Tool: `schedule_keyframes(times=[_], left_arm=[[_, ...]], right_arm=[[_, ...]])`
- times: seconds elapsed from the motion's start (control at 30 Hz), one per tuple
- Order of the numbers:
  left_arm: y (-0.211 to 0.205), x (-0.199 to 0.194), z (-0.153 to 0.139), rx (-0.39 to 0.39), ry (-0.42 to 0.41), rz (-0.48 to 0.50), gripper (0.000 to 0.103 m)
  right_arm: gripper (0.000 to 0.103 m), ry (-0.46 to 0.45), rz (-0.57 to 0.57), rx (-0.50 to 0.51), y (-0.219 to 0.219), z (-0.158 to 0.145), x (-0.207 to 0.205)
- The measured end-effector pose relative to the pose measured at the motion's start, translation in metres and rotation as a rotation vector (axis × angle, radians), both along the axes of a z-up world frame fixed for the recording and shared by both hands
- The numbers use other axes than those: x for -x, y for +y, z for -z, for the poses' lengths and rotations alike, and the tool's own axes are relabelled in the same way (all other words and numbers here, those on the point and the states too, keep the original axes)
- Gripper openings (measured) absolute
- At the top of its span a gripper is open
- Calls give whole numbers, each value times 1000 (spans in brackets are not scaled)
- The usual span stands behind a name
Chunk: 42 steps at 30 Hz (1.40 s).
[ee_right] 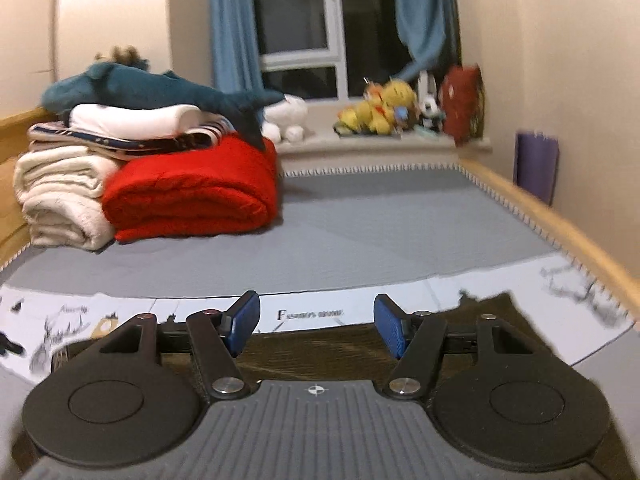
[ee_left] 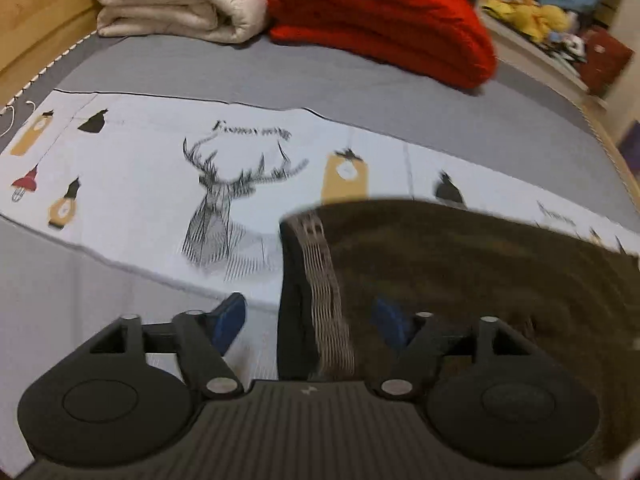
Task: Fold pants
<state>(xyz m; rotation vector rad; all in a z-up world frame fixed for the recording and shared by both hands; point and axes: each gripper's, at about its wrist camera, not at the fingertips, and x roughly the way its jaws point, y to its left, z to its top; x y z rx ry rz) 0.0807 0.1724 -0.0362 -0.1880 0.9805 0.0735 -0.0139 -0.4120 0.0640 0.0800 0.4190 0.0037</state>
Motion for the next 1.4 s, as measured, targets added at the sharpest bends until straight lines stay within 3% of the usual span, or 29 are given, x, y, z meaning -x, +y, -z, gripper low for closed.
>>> schedule_keyframes(times=[0.13,0.27,0.3,0.43,0.57,0.67,0.7,0.73,0.8,0.9,0.97,1.07,1.17,1.23,1.4], left_arm=[[-6,52,26,39,31,11,79],[-10,80,87,112,113,-45,79],[-14,78,102,102,207,-50,76],[-25,78,109,20,205,24,82],[-16,79,131,24,305,-14,82],[-12,82,132,34,297,-5,80],[-13,84,132,29,292,14,71],[-15,85,131,32,282,43,54],[-20,88,127,27,292,100,38],[-16,98,120,25,256,122,28],[-8,105,113,20,230,109,26],[5,114,115,-3,271,83,26],[9,117,112,3,285,108,35],[10,119,104,-10,255,96,49],[8,121,86,15,151,63,50]], right_arm=[[66,-21,45,33,-21,13,41],[66,18,128,-39,-40,29,61],[67,11,141,-49,-43,32,65],[67,61,182,-45,-47,58,74],[67,155,186,-58,-52,86,72],[66,158,180,1,-50,90,71],[66,157,184,11,-51,91,72],[66,158,193,14,-52,92,73],[66,151,213,6,-57,91,76],[66,146,237,-11,-63,91,76],[66,148,248,-15,-66,92,77],[66,148,259,-19,-67,92,77],[66,153,261,-22,-66,93,75],[66,162,255,-22,-65,94,74],[66,184,235,3,-63,96,71]])
